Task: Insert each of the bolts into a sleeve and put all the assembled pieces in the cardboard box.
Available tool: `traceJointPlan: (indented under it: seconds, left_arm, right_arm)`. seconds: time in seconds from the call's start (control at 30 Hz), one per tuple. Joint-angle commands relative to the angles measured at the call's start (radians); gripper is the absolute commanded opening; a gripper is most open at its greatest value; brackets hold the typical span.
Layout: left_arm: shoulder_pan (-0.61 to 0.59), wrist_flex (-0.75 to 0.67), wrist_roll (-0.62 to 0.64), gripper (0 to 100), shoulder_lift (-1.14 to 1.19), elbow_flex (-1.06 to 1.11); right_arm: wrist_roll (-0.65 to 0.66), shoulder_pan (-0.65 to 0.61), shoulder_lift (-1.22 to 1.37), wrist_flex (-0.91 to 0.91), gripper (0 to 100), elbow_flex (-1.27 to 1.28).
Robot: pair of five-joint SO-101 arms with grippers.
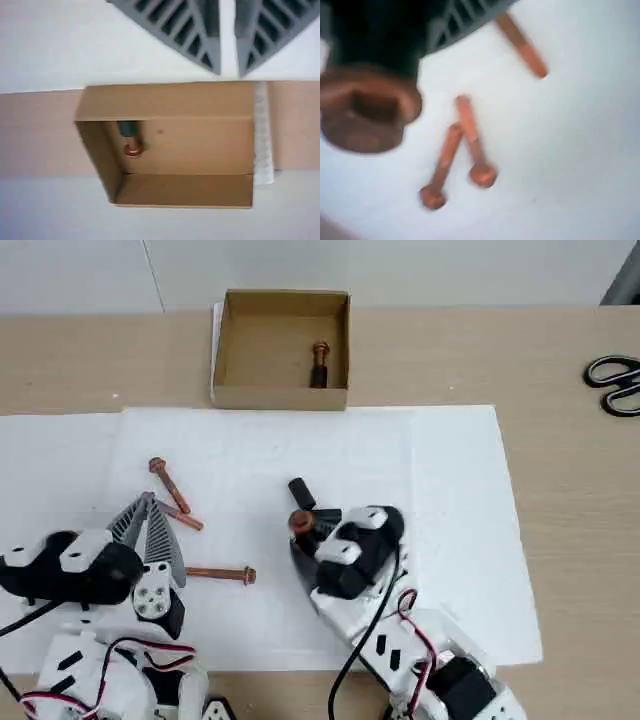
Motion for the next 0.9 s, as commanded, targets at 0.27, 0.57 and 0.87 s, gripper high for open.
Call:
traceJointPlan:
  seconds: [0.27, 0.57, 0.87]
  left_arm:
    - [-0.199, 0.046, 0.137, 1, -0.012, 0.047]
    - [-0.204, 0.164, 0.133, 1, -0.012, 0.038]
    - [-0.204, 0.106, 0.137, 1, -0.012, 0.122]
  right_arm:
    - [-0.006, 0.193, 0.035, -0.056, 0.4, -0.135]
    - [-0.141, 0.257, 0.387, -0.07, 0.4, -0.397]
    - [-0.137, 0.274, 0.602, -0.277, 0.4, -0.437]
